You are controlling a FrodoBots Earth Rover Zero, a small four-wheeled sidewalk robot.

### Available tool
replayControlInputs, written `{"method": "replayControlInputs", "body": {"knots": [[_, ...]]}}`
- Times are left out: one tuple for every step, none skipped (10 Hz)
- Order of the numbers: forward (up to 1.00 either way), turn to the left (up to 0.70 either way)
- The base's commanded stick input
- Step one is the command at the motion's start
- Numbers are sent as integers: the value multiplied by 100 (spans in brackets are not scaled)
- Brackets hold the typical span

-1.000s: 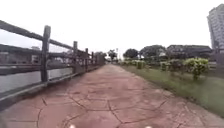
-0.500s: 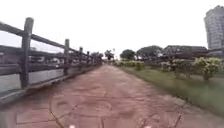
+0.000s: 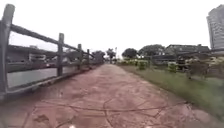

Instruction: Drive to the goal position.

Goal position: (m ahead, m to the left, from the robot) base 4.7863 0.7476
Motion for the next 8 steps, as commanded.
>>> {"method": "replayControlInputs", "body": {"knots": [[100,2],[100,-26],[100,-38],[100,-28],[100,2],[100,2],[100,-3],[100,-25]]}}
